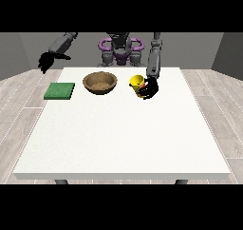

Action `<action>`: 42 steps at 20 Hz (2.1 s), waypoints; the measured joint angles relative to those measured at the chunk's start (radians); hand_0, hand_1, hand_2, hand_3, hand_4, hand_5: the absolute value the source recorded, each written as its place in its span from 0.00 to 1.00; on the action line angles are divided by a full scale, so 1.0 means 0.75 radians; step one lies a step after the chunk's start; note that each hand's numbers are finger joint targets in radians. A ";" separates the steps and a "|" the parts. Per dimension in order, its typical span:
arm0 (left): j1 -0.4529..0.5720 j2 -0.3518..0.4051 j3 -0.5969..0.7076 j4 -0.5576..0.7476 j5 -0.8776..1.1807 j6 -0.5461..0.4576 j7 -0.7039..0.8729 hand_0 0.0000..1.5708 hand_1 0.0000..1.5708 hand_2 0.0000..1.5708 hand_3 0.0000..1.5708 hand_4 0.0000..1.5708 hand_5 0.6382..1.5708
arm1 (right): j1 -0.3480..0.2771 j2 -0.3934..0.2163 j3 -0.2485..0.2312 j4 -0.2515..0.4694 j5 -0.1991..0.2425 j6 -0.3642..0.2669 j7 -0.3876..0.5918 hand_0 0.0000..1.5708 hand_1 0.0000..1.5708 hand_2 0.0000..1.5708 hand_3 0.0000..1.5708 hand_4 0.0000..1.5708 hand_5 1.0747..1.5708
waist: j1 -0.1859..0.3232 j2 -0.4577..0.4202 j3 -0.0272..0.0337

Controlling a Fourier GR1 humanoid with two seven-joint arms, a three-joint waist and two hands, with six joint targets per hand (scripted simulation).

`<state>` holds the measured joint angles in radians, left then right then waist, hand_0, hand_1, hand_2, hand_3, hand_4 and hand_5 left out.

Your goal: Pick the cup and pour the ball into the bowl, then pick the bowl and place it on the pad

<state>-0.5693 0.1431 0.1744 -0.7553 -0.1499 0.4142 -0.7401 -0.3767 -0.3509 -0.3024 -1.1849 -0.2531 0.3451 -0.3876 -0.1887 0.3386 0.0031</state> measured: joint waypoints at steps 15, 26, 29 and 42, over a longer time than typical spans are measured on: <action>-0.115 -0.047 -0.322 0.042 -0.436 0.227 0.494 0.88 0.88 1.00 1.00 0.73 1.00 | 0.056 -0.123 -0.102 0.379 0.013 0.039 -0.008 0.00 0.00 0.00 0.00 0.00 0.98 | 0.168 -0.364 -0.0012; -0.152 -0.131 -0.580 -0.026 -0.843 0.218 0.918 0.84 0.84 1.00 1.00 0.65 1.00 | 0.141 -0.152 -0.131 0.584 0.056 0.034 -0.127 0.00 0.00 0.00 0.00 0.00 0.96 | 0.303 -0.504 -0.0025; -0.154 -0.151 -0.648 -0.058 -0.951 0.185 1.009 0.69 0.69 1.00 1.00 0.61 1.00 | 0.175 -0.179 -0.155 0.649 0.052 0.060 -0.175 0.00 0.00 0.04 0.00 0.00 0.96 | 0.335 -0.525 -0.0024; -0.300 -0.189 -1.010 -0.157 -1.344 0.069 1.475 0.28 0.28 1.00 1.00 0.57 1.00 | -0.057 -0.211 -0.127 0.736 0.079 0.007 -0.109 0.00 0.00 0.00 0.21 0.00 0.91 | 0.300 -0.450 -0.0031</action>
<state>-0.7943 0.0010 -0.5829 -0.8730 -1.1578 0.4663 0.3663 -0.4198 -0.5092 -0.3979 -0.6327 -0.1935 0.3506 -0.4693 0.0364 0.0011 0.0008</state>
